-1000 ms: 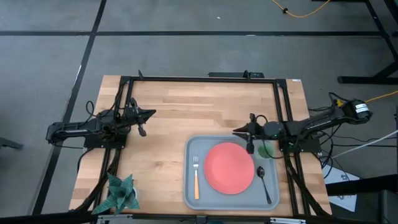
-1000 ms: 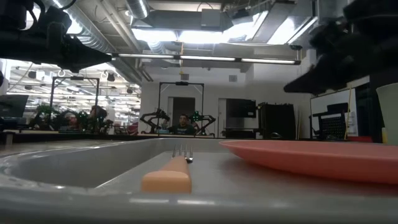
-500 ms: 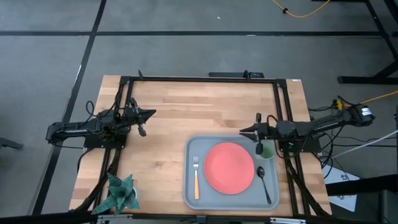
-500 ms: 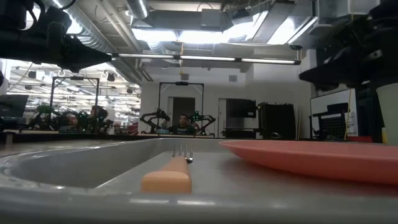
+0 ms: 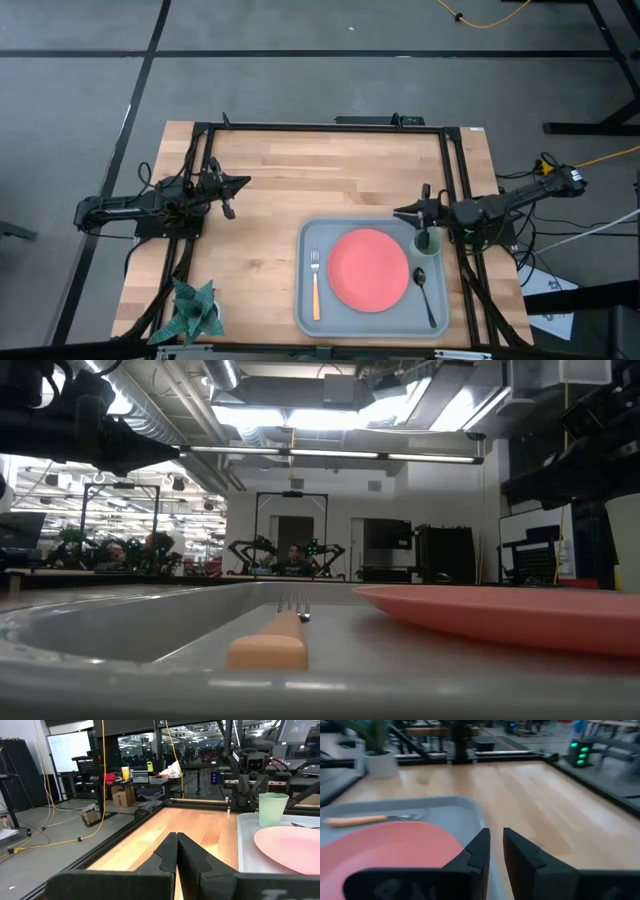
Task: Pick and place plate/cup/fork/spoon on tray
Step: Return to Home Position
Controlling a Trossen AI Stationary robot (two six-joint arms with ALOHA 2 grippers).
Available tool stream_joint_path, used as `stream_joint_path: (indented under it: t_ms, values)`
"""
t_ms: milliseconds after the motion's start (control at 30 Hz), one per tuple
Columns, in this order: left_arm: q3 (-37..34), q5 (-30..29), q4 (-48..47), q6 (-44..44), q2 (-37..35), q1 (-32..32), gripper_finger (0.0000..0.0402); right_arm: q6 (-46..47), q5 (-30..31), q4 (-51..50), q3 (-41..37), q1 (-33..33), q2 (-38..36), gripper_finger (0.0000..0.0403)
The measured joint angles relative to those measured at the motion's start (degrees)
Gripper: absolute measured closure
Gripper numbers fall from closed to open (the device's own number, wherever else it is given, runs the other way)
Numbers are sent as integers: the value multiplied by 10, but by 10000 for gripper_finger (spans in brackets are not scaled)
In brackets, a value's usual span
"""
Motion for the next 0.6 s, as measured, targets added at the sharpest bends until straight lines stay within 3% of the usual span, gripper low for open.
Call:
stream_joint_path:
  t_ms: [167,600]
  values:
    - [0,0,0,0,0,0,401,-6,42,-13,0,0,-24,346]
    - [0,0,0,0,0,0,401,-116,-26,-41,0,-5,-152,346]
